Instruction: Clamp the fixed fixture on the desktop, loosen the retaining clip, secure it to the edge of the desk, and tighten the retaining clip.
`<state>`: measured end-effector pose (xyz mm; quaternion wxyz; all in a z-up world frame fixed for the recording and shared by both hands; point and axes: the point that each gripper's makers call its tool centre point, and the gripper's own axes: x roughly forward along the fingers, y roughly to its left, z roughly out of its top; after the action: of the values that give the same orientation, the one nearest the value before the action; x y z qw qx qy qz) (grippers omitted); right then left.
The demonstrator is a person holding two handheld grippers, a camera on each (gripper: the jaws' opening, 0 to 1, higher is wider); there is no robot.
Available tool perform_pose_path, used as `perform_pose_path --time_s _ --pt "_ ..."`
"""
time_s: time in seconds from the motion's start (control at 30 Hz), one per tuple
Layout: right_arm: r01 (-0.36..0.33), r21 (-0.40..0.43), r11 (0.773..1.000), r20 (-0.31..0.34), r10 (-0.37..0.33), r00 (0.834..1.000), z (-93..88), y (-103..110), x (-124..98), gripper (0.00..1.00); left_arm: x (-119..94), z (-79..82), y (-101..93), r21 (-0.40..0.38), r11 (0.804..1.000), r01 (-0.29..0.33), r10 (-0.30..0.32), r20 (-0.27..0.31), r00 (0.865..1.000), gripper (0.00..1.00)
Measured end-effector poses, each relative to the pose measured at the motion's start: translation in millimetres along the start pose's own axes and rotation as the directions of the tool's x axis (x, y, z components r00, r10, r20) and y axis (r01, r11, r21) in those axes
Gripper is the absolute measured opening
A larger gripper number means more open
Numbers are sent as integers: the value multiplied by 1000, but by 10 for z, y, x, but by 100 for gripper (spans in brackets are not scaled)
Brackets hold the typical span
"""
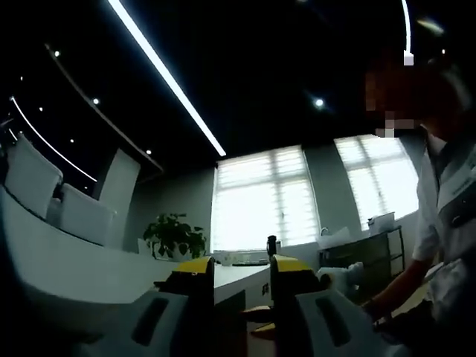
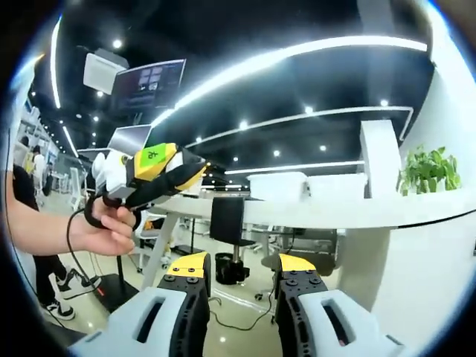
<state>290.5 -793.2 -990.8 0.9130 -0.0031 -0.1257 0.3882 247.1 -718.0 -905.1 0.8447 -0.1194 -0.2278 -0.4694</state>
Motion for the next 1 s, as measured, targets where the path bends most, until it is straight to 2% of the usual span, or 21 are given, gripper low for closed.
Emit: perform_pose_path --time_s 0.03,0.07,0.13,0.17,0.3,0.43,0.67,0.8,0.9,1.0 --pt "4 -1 1000 4 -4 1000 33 -8 -23 33 1 18 -7 -2 1000 2 -2 4 1000 32" --pt "7 -6 1000 12 -7 1000 73 -21 -46 33 -1 71 -27 -35 999 8 -7 26 1000 33" --pt "12 -7 1000 27 -12 1000 123 -58 -79 33 -31 268 -16 -99 995 25 -10 144 990 34" --pt "14 -8 1000 33 -14 999 160 -59 -97 33 -61 316 8 -120 993 24 -3 166 986 34" --pt "23 -10 1000 57 -23 998 270 -84 -153 33 -152 397 103 -126 992 -7 32 192 981 36" --pt "29 -62 998 63 -25 998 293 -96 -191 33 -196 399 117 -98 995 -33 49 167 985 36" --pt "31 -31 999 73 -29 997 396 -149 -228 33 -285 405 51 -81 995 -62 73 140 987 37" --pt "15 -58 998 66 -11 998 487 -157 -238 33 -373 422 -67 -25 995 -100 102 94 990 38" --pt "8 -59 998 52 -5 999 500 -180 -247 33 -479 446 -181 4 992 -129 128 101 987 38" --pt "-7 -48 999 37 9 999 489 -165 -238 33 -567 397 -194 17 986 -166 164 59 985 38"
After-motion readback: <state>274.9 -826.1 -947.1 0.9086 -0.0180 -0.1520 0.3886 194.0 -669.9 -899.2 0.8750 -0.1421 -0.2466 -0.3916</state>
